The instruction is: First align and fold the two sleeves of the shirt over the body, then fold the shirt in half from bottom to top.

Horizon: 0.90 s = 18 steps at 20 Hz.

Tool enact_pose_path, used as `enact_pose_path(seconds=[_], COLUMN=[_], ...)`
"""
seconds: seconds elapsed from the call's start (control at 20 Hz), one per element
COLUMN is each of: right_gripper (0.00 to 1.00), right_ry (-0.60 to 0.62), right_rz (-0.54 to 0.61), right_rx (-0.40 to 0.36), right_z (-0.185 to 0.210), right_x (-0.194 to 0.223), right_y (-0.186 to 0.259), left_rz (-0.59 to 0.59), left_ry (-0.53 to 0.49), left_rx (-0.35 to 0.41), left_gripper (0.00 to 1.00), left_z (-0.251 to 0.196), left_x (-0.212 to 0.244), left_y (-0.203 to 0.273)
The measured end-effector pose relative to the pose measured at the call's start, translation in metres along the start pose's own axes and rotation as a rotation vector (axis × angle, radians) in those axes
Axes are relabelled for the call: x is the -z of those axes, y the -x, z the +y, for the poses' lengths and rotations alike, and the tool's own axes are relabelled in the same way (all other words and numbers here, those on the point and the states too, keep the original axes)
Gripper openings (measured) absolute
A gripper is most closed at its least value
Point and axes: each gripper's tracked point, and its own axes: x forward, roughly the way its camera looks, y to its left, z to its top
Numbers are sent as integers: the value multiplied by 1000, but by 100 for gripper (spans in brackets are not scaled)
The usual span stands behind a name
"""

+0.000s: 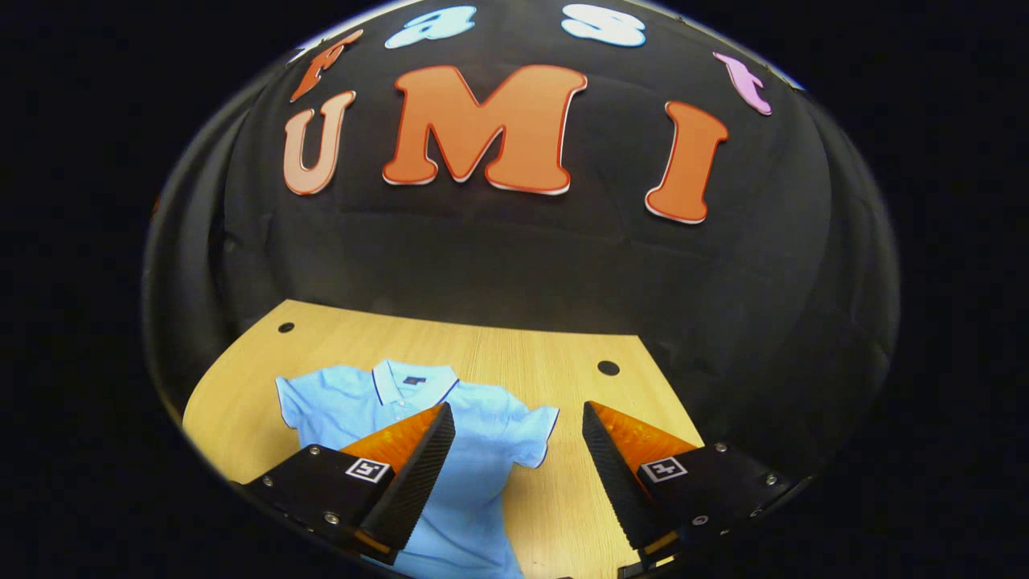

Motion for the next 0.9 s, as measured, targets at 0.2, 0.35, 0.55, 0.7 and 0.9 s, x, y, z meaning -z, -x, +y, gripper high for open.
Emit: enact_pose_path(seconds=[0.2, 0.35, 0.55, 0.7, 0.9], right_gripper=[96, 94, 89, 87, 80], right_ry=[3, 3, -3, -36, -65], right_rz=[127, 256, 400, 482, 566], right_rx=[-26, -47, -67, -67, -56], right_z=[-12, -16, -19, -19, -21], right_x=[29, 60, 98, 119, 138], right_y=[-46, -79, -116, -141, -168], left_rz=[27, 42, 72, 95, 123], left_ry=[-50, -87, -107, -129, -148], left_rx=[-62, -128, -201, -249, -303], left_gripper=[99, 100, 100, 100, 99], left_z=[-6, -1, 7, 16, 23], left_x=[6, 4, 9, 11, 12], left_y=[-2, 0, 7, 11, 19])
